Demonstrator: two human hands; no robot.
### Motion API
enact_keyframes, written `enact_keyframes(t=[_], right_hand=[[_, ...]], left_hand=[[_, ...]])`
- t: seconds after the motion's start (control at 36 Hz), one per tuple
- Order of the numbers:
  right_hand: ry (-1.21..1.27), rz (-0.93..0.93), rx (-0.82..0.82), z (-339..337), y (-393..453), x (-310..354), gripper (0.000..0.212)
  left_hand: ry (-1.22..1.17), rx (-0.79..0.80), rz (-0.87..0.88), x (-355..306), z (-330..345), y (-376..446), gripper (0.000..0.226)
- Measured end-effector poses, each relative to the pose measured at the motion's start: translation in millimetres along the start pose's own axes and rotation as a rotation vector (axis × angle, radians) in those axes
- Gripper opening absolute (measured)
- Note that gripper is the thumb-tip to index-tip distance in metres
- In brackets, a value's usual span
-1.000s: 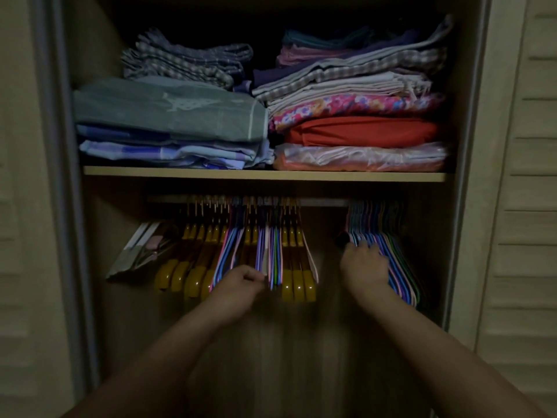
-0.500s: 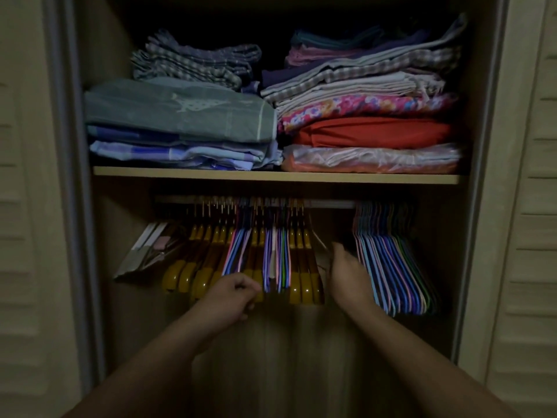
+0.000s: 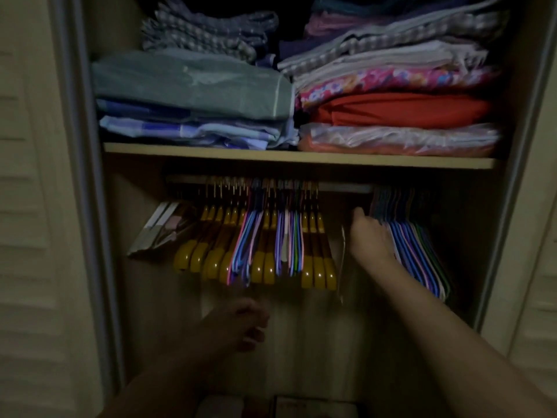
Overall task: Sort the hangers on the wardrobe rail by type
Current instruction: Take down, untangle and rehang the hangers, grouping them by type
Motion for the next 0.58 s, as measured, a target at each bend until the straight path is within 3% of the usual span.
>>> enact_keyframes(t=[0.19, 0.28, 0.36, 0.44, 0.5, 0.58], right_hand=[[0.378, 0.193, 0.076, 33, -153, -26, 0.024], [0.479, 0.28, 0.11, 71, -228, -28, 0.019], [0.644, 0.337, 0.19, 103, -275, -24, 0.029], [0.905, 0.454, 0.184, 108, -299, -26, 0.031], [1.084, 0.501, 0.176, 100, -305, -26, 0.027], [1.288, 0.555, 0.137, 85, -308, -35, 0.025]], left_hand=[[-0.188, 0.016, -0.253, 100, 36, 5, 0.013], [-0.099, 0.028, -0.333, 150, 65, 5, 0.015], [0.098, 0.033, -0.375, 195, 85, 5, 0.011], [0.295, -0.038, -0.333, 228, 87, 9, 0.053], [0.394, -0.105, -0.294, 241, 83, 1, 0.065], [0.541, -0.136, -0.385, 269, 56, -9, 0.08]])
Point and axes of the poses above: each hand's wrist, its own y-axis towards the middle knuckle, its own z-axis out of the palm, x = y × z, the point moved 7 cm from there along y, towards the middle knuckle, and after that the axes turned 12 degrees about -z, right-handed, at the moved point
